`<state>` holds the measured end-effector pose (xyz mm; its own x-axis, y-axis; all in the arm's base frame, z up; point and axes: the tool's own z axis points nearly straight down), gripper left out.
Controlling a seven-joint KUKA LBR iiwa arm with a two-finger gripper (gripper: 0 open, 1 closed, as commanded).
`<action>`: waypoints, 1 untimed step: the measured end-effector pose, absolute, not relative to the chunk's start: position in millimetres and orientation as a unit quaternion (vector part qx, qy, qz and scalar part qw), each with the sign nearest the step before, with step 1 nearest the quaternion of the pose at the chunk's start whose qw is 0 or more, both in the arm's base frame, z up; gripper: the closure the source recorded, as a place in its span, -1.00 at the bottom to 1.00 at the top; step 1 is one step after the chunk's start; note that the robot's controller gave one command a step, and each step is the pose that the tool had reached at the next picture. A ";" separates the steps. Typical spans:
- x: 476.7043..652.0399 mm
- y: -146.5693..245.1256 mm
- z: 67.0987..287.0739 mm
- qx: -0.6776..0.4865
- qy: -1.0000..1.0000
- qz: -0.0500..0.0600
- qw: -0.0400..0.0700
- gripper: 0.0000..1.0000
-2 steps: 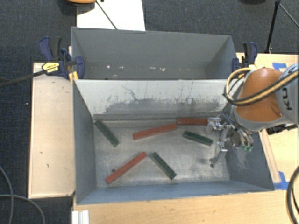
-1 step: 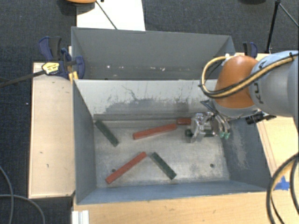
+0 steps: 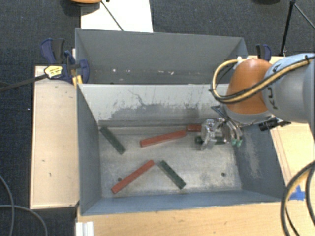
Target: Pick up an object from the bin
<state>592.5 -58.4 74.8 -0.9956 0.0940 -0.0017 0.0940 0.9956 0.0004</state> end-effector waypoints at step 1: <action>578.3 -56.5 71.9 0.042 0.999 0.000 0.002 1.00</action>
Offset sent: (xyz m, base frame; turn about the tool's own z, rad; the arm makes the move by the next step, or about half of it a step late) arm -0.0207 -0.0274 0.1459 0.0090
